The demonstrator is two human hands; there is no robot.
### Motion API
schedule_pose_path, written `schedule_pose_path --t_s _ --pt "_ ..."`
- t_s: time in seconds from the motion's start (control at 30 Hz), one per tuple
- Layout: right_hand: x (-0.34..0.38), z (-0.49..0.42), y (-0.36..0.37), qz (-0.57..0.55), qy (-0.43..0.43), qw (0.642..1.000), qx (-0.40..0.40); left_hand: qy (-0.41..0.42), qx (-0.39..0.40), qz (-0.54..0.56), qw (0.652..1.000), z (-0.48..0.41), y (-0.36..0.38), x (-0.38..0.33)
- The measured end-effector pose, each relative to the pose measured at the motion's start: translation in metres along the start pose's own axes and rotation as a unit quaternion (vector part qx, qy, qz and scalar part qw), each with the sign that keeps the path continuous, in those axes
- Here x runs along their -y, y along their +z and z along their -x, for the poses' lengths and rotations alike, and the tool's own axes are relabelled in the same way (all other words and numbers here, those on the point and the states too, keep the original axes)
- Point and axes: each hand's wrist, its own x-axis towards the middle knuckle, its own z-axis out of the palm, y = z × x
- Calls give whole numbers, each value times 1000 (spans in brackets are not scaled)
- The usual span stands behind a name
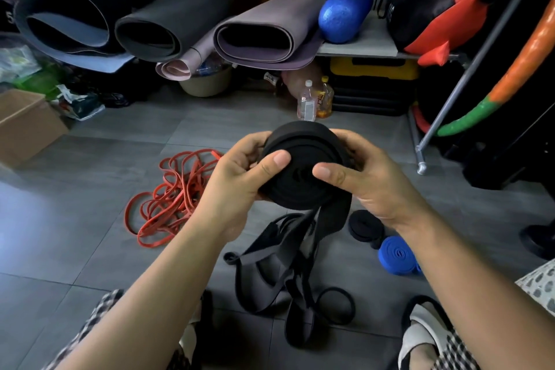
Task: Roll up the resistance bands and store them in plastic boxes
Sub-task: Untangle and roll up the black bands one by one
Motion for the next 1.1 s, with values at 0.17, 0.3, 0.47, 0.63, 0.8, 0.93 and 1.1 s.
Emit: schedule_pose_path --t_s 0.17,0.3,0.47,0.63,0.8,0.93,1.1 --pt "2 -1 1 52 14 998 -34 -66 66 58 994 -6 -14 19" --pt "14 1 -9 -37 18 999 -32 -174 140 -124 967 -10 -48 67" --pt "28 8 -11 -61 15 998 -8 -129 301 -520 789 10 -21 163" --pt "50 23 -25 -118 -2 993 -24 -87 320 -635 697 5 -2 197" --pt "52 35 -45 -132 7 988 -81 -61 349 -611 708 13 14 214" --pt "48 40 -57 -143 22 984 -103 -69 357 -580 729 25 38 220" --pt "47 44 -69 -157 7 980 -125 -121 350 -526 766 37 59 224"
